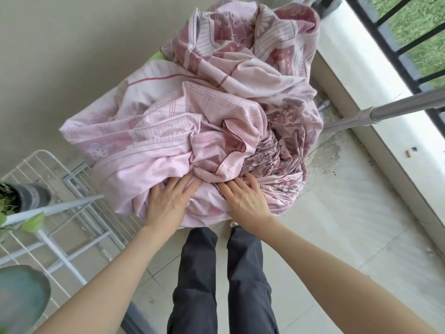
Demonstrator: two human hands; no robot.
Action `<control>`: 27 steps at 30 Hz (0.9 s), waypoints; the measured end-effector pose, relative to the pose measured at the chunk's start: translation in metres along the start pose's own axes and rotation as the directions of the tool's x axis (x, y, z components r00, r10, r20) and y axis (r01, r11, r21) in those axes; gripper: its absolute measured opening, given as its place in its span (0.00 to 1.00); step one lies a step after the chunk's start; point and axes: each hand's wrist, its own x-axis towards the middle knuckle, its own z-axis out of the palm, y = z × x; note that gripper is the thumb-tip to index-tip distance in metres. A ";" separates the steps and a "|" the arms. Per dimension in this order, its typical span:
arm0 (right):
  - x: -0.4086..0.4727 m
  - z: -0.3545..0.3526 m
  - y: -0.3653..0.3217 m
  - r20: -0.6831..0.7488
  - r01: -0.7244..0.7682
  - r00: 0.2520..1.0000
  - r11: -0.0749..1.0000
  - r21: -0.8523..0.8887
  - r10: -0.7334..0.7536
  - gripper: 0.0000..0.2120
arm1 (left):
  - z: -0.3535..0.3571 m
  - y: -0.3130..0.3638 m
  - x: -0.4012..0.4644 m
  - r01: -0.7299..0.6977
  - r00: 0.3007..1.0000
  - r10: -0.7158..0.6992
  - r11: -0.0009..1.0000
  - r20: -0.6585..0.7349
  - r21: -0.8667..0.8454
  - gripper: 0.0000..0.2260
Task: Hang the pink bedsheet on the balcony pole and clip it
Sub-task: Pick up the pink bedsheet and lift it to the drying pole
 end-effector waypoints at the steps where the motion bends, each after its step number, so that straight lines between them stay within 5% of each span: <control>1: -0.001 -0.005 0.000 0.040 -0.019 0.999 1.000 0.018 0.018 0.18 | -0.002 0.000 0.000 0.001 1.000 -0.001 1.000 0.022 -0.007 0.32; 7: -0.029 -0.041 0.011 0.080 -0.234 0.972 0.954 0.189 0.222 0.29 | -0.032 0.015 -0.007 0.037 0.994 -0.025 0.993 0.107 -0.112 0.29; 12: -0.052 -0.061 0.046 -0.064 -0.511 0.813 0.761 0.400 0.579 0.17 | -0.074 0.048 0.023 -0.063 0.977 0.026 0.983 -0.211 -0.171 0.18; 14: -0.053 -0.069 0.064 0.045 -0.674 0.620 0.503 0.541 0.783 0.17 | -0.085 0.063 0.053 -0.109 0.966 0.073 0.985 -0.249 -0.134 0.21; 16: -0.052 -0.067 0.084 0.324 -0.755 0.341 0.052 0.653 0.882 0.28 | -0.085 0.075 0.085 -0.050 0.988 0.027 0.988 -0.155 -0.143 0.31; 18: -0.053 -0.060 0.098 0.703 -0.673 0.137 -0.455 0.583 0.698 0.41 | -0.077 0.084 0.109 0.096 0.995 -0.089 0.958 0.036 -0.269 0.38; 20: -0.059 -0.048 0.103 0.918 -0.563 0.155 -0.731 0.387 0.366 0.44 | -0.067 0.094 0.117 0.257 0.964 -0.196 0.860 0.181 -0.441 0.42; 22: -0.064 -0.034 0.102 0.948 -0.445 0.273 -0.852 0.277 0.166 0.41 | -0.061 0.105 0.112 0.365 0.925 -0.255 0.803 0.281 -0.471 0.45; 25: -0.058 -0.030 0.100 0.916 -0.282 0.358 -0.915 0.289 0.179 0.32 | -0.055 0.110 0.102 0.379 0.925 -0.313 0.784 0.214 -0.491 0.40; 27: -0.052 -0.033 0.100 0.897 -0.195 0.377 -0.927 0.322 0.232 0.26 | -0.056 0.107 0.102 0.443 0.887 -0.420 0.663 0.190 -0.604 0.33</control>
